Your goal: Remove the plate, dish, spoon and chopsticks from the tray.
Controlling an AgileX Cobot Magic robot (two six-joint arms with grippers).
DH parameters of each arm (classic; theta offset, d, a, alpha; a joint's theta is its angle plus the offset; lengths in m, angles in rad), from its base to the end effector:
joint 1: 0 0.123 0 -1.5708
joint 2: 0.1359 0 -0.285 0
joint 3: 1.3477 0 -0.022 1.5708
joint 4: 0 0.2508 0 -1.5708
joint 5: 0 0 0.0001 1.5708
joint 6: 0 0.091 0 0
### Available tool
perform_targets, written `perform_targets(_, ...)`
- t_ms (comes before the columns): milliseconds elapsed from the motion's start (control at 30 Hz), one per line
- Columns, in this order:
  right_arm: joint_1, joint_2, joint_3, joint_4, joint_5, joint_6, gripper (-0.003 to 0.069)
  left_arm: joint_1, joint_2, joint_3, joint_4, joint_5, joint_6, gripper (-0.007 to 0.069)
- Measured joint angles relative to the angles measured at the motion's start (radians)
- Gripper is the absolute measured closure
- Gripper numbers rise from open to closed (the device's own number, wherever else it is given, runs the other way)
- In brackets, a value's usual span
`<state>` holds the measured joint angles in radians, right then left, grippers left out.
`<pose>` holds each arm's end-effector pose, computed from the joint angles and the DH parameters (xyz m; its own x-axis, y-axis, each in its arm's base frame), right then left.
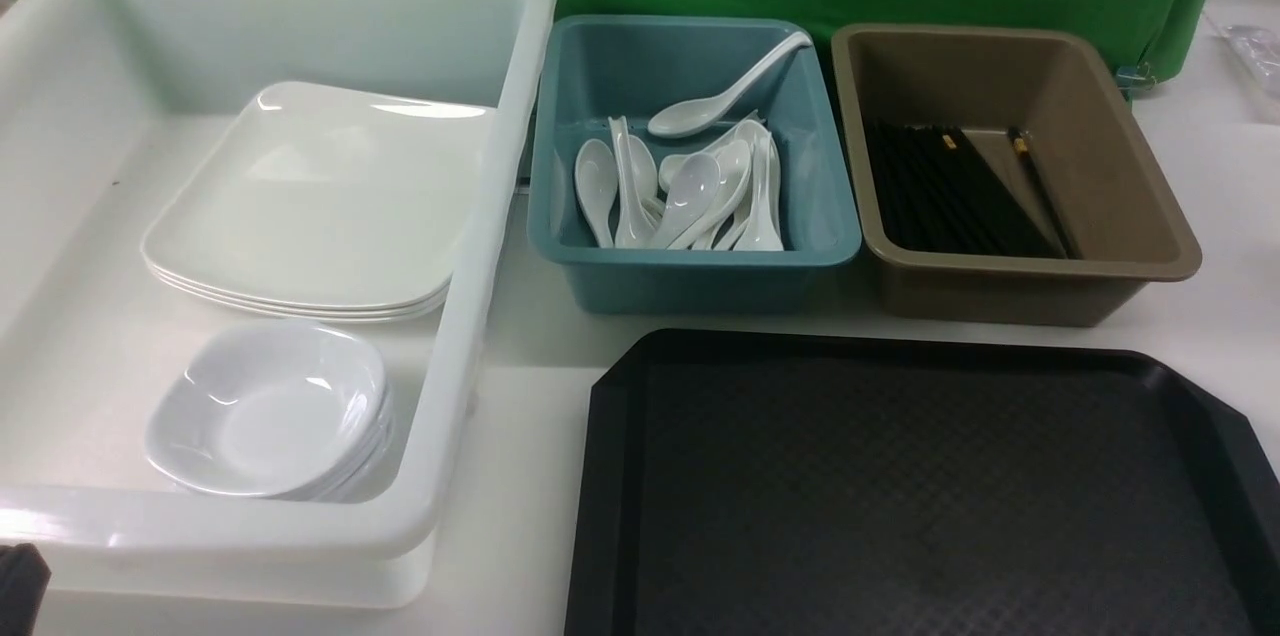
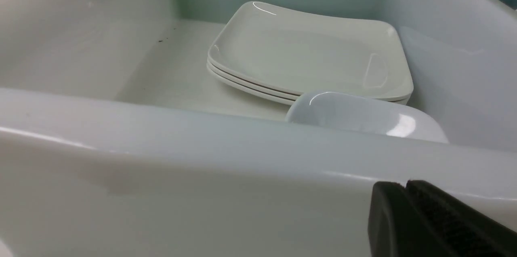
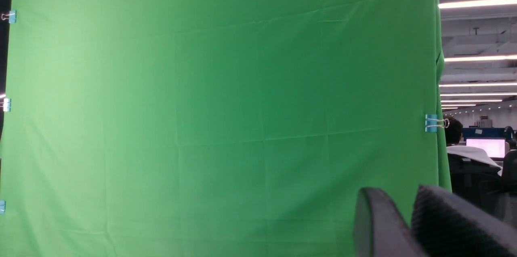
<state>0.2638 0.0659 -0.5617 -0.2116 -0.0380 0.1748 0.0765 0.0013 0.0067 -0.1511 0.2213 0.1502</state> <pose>-0.0078 -0.0014 0.3894 0.5705 0.1161 -0.8131 -0.2463 0.9686 -0.0345 0.0561 0.0013 0.1910 -0.1389 -0.0079 -0.9903 -0.0434 0.9991 -0.0019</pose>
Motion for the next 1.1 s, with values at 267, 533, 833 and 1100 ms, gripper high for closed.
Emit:
perform_targets(267, 0.0, 0.0, 0.0, 0.0, 0.0, -0.009, 0.0447, 0.0, 0.0, 0.0, 0.0, 0.0, 0.0, 0.0613)
perform_targets(533, 0.0, 0.0, 0.0, 0.0, 0.015, -0.034, 0.0442, 0.0, 0.0, 0.0, 0.0, 0.0, 0.0, 0.0613)
perform_targets(833, -0.002, -0.002, 0.087, -0.001, 0.363, -0.093, 0.0433, 0.0, 0.0, 0.0, 0.0, 0.0, 0.0, 0.0613)
perform_targets(1100, -0.113, -0.02, 0.464, -0.001, 0.273, -0.165, 0.0424, 0.0, 0.0, 0.0, 0.0, 0.0, 0.0, 0.0613)
